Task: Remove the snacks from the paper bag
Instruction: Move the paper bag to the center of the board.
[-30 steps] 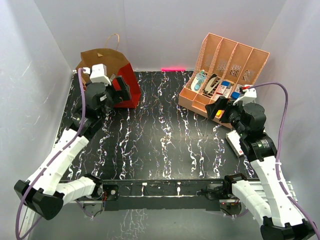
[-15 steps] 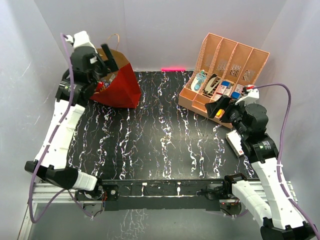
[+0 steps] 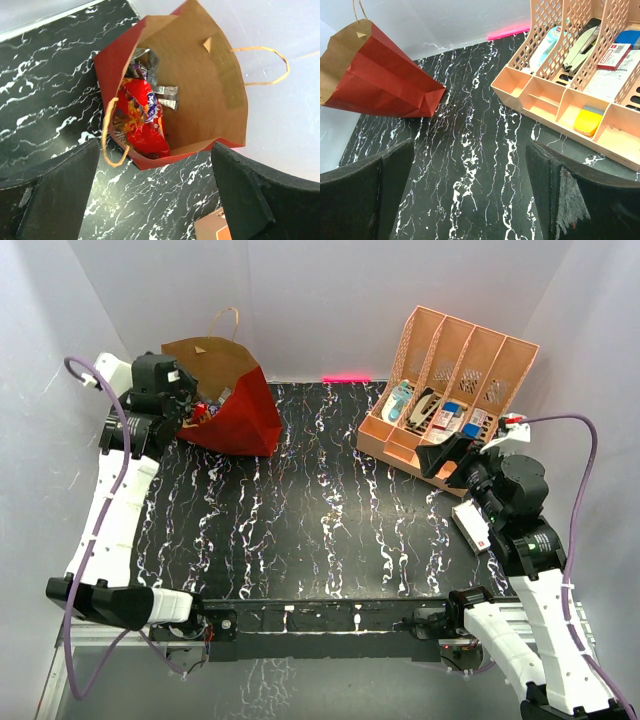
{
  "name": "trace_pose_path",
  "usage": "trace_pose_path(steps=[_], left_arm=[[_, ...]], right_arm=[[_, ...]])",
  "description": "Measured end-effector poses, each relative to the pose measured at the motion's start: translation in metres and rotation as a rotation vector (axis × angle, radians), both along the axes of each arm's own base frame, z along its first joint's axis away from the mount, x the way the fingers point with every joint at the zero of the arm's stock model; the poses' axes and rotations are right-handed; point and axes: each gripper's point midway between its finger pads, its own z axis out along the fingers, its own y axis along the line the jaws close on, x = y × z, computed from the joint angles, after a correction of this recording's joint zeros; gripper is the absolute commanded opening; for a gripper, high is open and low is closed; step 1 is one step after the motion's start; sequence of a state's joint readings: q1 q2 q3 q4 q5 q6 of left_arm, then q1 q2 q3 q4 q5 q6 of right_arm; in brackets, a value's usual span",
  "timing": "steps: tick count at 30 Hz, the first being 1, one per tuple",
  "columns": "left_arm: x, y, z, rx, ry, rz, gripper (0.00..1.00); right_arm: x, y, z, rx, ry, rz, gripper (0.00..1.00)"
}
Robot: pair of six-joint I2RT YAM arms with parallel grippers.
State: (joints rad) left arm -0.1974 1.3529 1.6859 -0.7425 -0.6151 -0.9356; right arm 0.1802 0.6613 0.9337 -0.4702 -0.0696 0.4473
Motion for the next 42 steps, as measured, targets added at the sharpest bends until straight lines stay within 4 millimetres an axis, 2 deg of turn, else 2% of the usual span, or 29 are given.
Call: trace_pose_path(steps=[3, 7, 11, 15, 21, 25, 28, 31, 33, 35, 38, 40, 42], left_arm=[[-0.011, 0.007, -0.012, -0.046, -0.005, 0.077, 0.97], [-0.015, 0.011, -0.031, -0.081, 0.011, 0.128, 0.98], [-0.015, 0.012, -0.047, -0.098, 0.033, 0.150, 0.88], [-0.011, 0.014, -0.050, -0.106, 0.030, 0.164, 0.80], [0.001, 0.014, -0.057, -0.119, 0.030, 0.167, 0.74], [0.007, 0.013, -0.069, -0.142, 0.043, 0.159, 0.61], [0.010, 0.011, -0.075, -0.159, 0.045, 0.143, 0.46], [0.016, 0.008, -0.076, -0.171, 0.040, 0.123, 0.22], [0.018, 0.005, -0.079, -0.171, 0.042, 0.099, 0.11], [0.019, 0.001, -0.086, -0.170, 0.056, 0.070, 0.07], [0.011, -0.004, -0.108, -0.168, 0.113, 0.029, 0.00], [0.004, -0.006, -0.119, -0.162, 0.149, 0.013, 0.00], [-0.002, -0.006, -0.121, -0.150, 0.169, -0.001, 0.00]], right_arm=[[0.000, -0.001, 0.000, -0.001, 0.001, -0.005, 0.98], [-0.001, -0.002, 0.003, -0.001, -0.001, -0.008, 0.98], [-0.002, -0.003, 0.004, -0.003, 0.002, -0.014, 0.98], [-0.002, -0.004, 0.003, -0.005, 0.005, -0.018, 0.98], [-0.002, -0.006, 0.001, -0.011, 0.012, -0.028, 0.98], [-0.003, -0.008, 0.003, -0.016, 0.011, -0.038, 0.98], [-0.003, -0.009, 0.007, -0.016, 0.002, -0.043, 0.98], [-0.003, -0.009, 0.008, -0.016, 0.001, -0.044, 0.98], [-0.002, -0.009, 0.007, -0.016, 0.004, -0.044, 0.98], [-0.002, -0.009, 0.007, -0.017, 0.007, -0.043, 0.98], [0.001, -0.008, 0.006, -0.018, 0.015, -0.043, 0.98], [0.002, -0.008, 0.005, -0.019, 0.019, -0.043, 0.98], [0.004, -0.007, 0.004, -0.020, 0.026, -0.039, 0.98]])
